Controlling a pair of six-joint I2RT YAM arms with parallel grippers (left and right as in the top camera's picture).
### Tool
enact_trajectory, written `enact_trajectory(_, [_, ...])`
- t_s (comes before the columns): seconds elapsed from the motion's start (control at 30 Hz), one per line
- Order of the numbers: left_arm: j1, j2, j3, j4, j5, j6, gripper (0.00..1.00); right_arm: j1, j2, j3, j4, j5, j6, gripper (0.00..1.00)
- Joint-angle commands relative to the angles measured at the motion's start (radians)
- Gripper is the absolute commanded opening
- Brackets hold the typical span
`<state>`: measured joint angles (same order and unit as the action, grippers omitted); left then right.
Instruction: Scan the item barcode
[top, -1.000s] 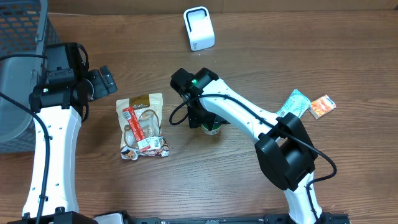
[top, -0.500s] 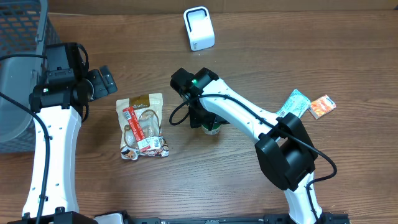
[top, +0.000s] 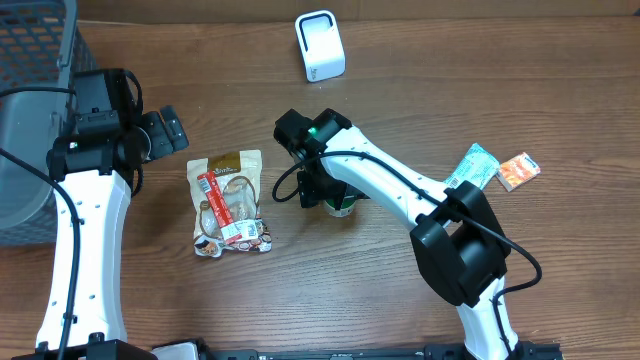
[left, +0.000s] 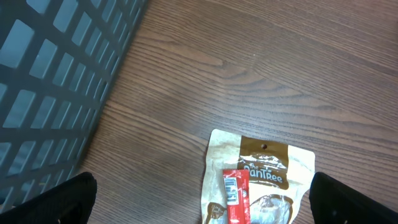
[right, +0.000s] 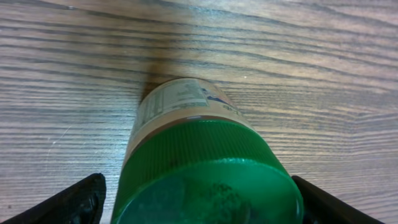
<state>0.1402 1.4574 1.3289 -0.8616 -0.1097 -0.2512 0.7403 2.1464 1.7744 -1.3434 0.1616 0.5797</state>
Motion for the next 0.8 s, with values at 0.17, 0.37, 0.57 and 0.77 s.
enact_trajectory(0.17, [0.003, -0.005, 0.016, 0.002, -0.005, 0.016, 1.00, -0.001, -0.153, 0.034, -0.003, -0.017, -0.004, 1.00])
enact_trajectory(0.37, [0.003, -0.005, 0.016, 0.002, -0.004, 0.016, 1.00, -0.002, -0.153, -0.014, 0.018, -0.020, 0.040, 0.97])
enact_trajectory(0.57, [0.003, -0.005, 0.016, 0.002, -0.005, 0.016, 1.00, -0.009, -0.153, -0.082, 0.098, -0.020, 0.101, 0.96])
enact_trajectory(0.77, [0.003, -0.005, 0.016, 0.002, -0.005, 0.016, 1.00, -0.029, -0.153, -0.146, 0.161, 0.025, 0.100, 0.96])
